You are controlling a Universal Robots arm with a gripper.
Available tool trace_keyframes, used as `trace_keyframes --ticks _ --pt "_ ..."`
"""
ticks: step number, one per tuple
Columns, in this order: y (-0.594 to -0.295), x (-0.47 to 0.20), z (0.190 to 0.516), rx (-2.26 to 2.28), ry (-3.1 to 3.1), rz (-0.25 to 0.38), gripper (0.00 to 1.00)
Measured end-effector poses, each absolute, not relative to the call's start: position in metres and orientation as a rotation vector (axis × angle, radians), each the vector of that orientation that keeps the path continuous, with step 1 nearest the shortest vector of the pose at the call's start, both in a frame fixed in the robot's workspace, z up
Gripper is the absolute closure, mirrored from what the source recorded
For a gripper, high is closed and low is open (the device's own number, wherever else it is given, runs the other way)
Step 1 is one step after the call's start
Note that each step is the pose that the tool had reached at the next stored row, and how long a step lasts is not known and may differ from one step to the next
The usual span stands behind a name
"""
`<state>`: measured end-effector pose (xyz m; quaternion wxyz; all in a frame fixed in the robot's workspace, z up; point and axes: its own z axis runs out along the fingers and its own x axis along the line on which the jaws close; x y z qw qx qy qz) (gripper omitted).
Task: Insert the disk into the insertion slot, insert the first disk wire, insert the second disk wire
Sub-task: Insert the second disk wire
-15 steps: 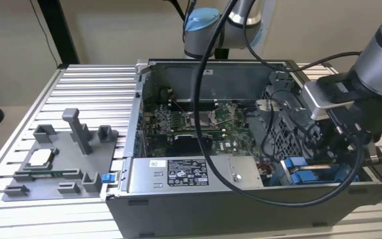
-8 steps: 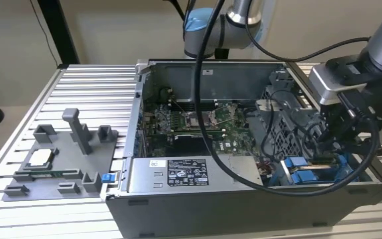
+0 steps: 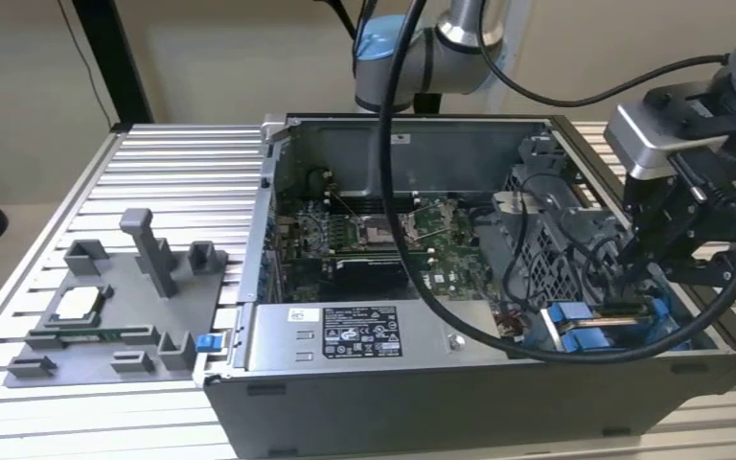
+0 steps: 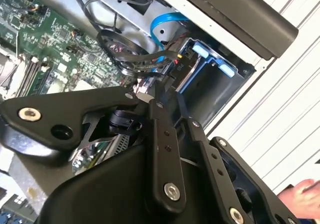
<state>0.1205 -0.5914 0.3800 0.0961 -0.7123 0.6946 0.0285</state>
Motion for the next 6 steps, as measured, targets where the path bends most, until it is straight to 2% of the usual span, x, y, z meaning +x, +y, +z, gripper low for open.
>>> trace_keyframes --ticks 6 --pt "-0.5913 0.1206 0.3802 -2.112 2.060 0.088 0.00"
